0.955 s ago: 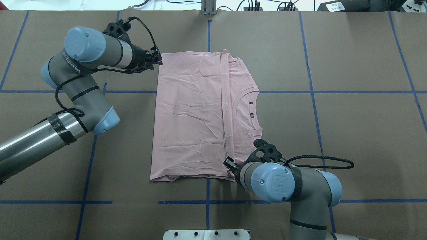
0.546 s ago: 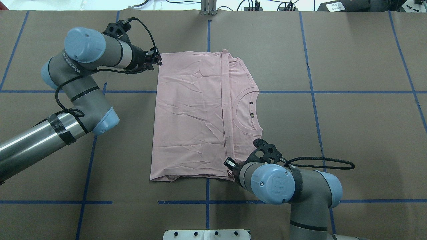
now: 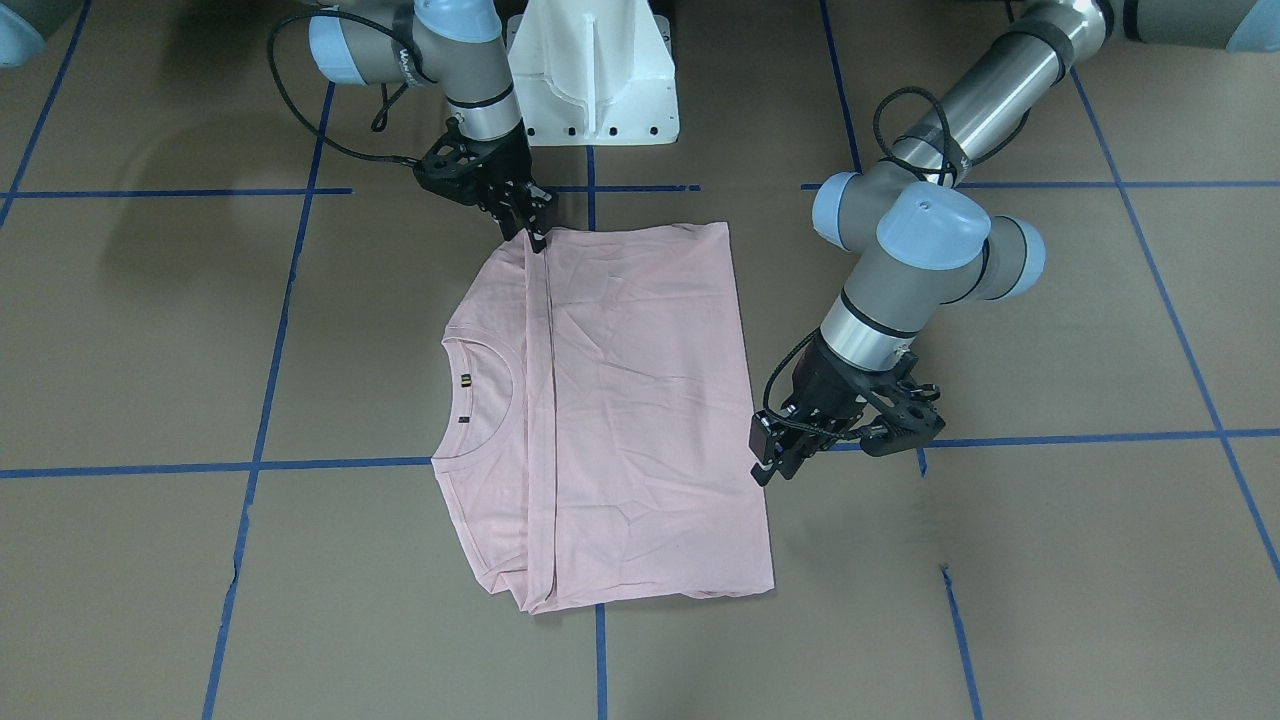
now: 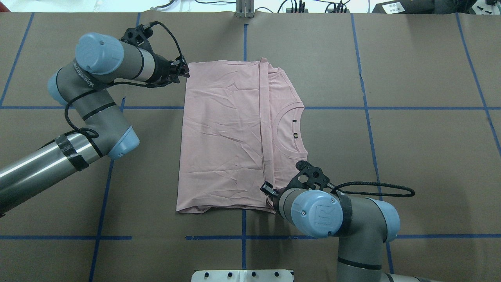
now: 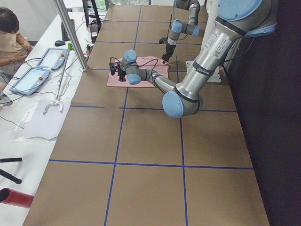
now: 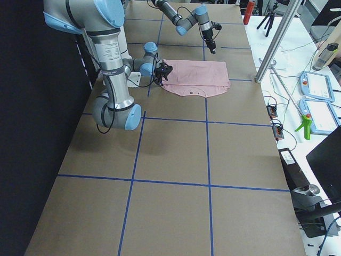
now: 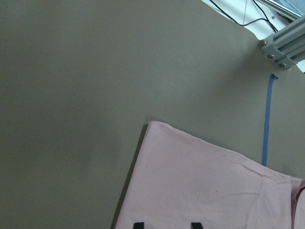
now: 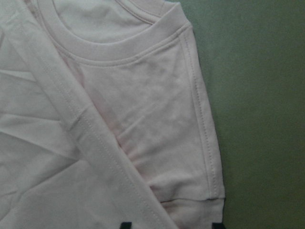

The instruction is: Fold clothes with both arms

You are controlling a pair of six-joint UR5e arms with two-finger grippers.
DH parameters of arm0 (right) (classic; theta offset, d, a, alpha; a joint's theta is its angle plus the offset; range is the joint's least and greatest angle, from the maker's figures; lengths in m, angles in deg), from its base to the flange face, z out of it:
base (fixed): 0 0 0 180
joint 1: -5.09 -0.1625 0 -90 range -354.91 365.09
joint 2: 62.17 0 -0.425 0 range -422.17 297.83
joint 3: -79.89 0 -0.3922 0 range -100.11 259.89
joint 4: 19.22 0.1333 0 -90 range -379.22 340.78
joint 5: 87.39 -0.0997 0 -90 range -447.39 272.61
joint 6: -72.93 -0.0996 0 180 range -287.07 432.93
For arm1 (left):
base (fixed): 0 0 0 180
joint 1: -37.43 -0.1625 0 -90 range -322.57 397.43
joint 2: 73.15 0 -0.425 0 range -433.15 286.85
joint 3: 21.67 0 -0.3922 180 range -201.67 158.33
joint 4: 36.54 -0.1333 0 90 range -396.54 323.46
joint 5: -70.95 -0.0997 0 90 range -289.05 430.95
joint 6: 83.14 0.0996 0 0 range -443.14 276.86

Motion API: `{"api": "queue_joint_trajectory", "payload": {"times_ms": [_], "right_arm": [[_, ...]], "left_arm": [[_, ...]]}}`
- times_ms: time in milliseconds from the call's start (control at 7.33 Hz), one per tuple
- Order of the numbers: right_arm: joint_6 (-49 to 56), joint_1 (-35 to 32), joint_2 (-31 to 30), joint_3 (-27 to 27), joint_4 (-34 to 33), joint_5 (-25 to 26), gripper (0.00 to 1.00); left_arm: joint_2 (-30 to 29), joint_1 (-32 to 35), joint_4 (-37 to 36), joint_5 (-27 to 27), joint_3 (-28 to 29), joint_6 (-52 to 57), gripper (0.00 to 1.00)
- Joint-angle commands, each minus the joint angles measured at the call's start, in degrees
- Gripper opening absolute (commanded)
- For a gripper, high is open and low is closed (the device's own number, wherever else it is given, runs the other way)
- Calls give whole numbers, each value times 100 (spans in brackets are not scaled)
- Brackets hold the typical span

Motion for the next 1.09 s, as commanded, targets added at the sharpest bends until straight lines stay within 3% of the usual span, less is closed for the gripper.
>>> {"api": "queue_joint_trajectory", "payload": {"times_ms": [0, 955], "right_arm": [[12, -2, 43, -36, -134, -16, 74], [30, 6, 219, -168, -460, -51, 67]], "left_arm": [[7, 0, 0, 0, 9, 2, 44], [86, -26, 0, 0, -8, -24, 45]]}}
